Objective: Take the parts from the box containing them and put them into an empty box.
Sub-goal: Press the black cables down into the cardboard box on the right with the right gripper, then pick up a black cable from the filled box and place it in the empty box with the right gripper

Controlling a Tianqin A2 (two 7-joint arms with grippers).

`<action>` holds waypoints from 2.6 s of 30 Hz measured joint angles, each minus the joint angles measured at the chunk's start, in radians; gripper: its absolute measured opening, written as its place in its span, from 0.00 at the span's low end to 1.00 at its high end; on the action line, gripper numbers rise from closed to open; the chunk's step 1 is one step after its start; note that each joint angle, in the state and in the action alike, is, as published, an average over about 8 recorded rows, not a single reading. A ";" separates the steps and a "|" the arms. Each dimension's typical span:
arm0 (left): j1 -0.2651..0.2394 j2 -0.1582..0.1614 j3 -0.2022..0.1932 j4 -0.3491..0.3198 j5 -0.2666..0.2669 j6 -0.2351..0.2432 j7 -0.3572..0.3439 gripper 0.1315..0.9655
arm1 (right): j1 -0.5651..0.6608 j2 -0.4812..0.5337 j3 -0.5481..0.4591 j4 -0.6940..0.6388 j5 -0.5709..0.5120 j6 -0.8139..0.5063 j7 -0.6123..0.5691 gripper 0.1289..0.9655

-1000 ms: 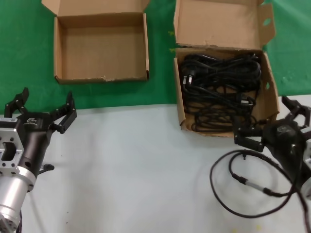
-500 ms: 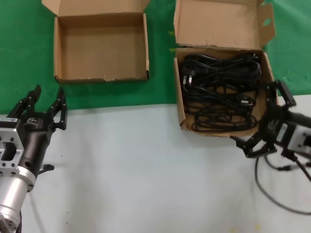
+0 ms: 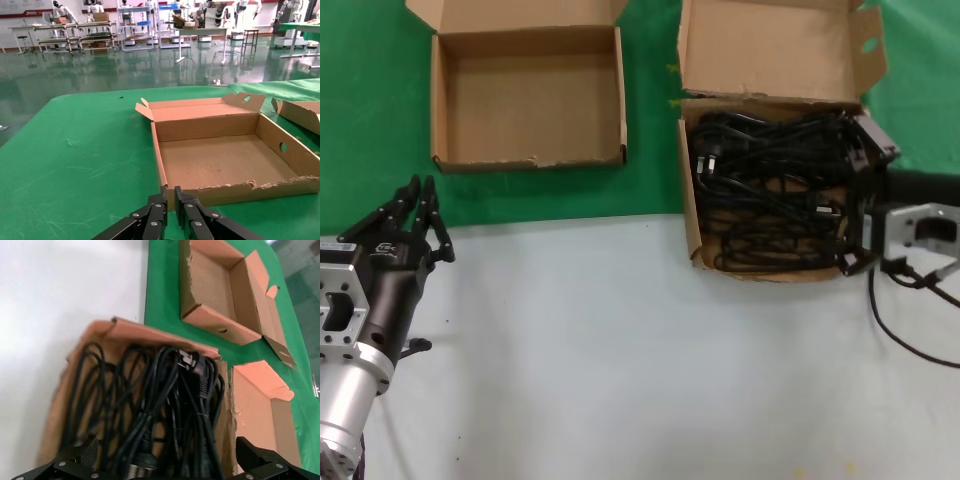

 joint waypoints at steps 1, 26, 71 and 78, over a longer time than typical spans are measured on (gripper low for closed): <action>0.000 0.000 0.000 0.000 0.000 0.000 0.000 0.12 | 0.016 -0.008 -0.007 -0.013 -0.012 -0.004 -0.007 1.00; 0.000 0.000 0.000 0.000 0.000 0.000 0.000 0.02 | 0.174 -0.137 -0.069 -0.173 -0.147 0.025 -0.113 0.79; 0.000 0.000 0.000 0.000 0.000 0.000 0.000 0.02 | 0.193 -0.165 -0.030 -0.071 -0.232 0.035 -0.094 0.06; 0.000 0.000 0.000 0.000 0.000 0.000 0.000 0.02 | 0.207 -0.183 0.011 0.055 -0.229 0.039 -0.048 0.06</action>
